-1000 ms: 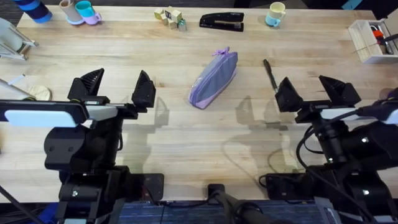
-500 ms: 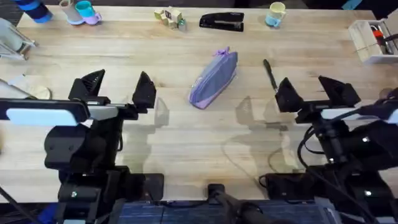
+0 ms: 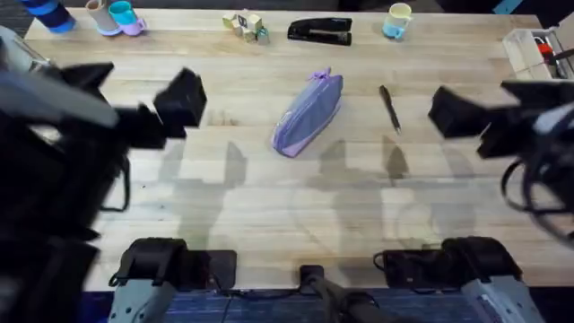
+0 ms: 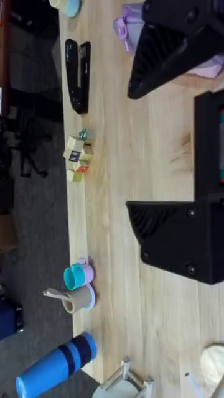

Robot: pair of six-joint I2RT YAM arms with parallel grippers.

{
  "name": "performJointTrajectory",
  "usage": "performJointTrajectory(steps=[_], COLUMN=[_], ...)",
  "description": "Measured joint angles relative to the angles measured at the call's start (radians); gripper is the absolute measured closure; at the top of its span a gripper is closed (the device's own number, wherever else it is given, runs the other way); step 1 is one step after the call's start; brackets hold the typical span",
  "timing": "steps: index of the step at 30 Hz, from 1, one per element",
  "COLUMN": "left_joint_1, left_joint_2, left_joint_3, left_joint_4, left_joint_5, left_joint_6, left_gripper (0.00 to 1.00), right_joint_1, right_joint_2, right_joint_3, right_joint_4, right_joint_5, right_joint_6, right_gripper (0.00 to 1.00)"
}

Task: Unzip the bag, pick up the pens from the table one at a time and place them inside, then zip the bag closed.

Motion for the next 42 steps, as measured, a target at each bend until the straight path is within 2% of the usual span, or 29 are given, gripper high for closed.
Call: performJointTrajectory(steps=[5, 8, 13, 19, 26, 32, 36, 42], left_joint_1=[0.000, 0.000, 0.000, 0.000, 0.000, -0.008, -0.062, -0.196], left_joint_2=[0.207, 0.312, 0.437, 0.508, 0.590, 0.657, 0.672, 0.703], left_joint_3=[0.211, 0.299, 0.361, 0.369, 0.371, 0.371, 0.371, 0.371], left_joint_4=[-0.101, -0.143, -0.154, -0.159, -0.242, -0.304, -0.330, -0.350], left_joint_5=[0.026, 0.053, 0.107, 0.184, 0.428, 0.539, 0.559, 0.564], left_joint_6=[0.003, 0.004, 0.004, 0.012, 0.200, 0.272, 0.327, 0.378], left_gripper=[0.007, 0.008, 0.008, 0.008, 0.008, 0.006, 0.005, 0.005], right_joint_1=[0.000, 0.000, 0.000, 0.000, 0.000, 0.000, 0.000, 0.000], right_joint_2=[0.208, 0.302, 0.382, 0.388, 0.388, 0.388, 0.388, 0.388], right_joint_3=[0.145, 0.195, 0.222, 0.224, 0.228, 0.228, 0.228, 0.228], right_joint_4=[-0.006, -0.006, -0.005, 0.023, 0.095, 0.097, 0.097, 0.097], right_joint_5=[-0.003, -0.004, -0.004, -0.004, -0.022, -0.030, -0.030, -0.033], right_joint_6=[-0.004, -0.003, -0.004, -0.003, -0.004, -0.004, -0.004, -0.004], right_gripper=[0.005, 0.005, 0.006, 0.005, 0.005, 0.005, 0.005, 0.005])
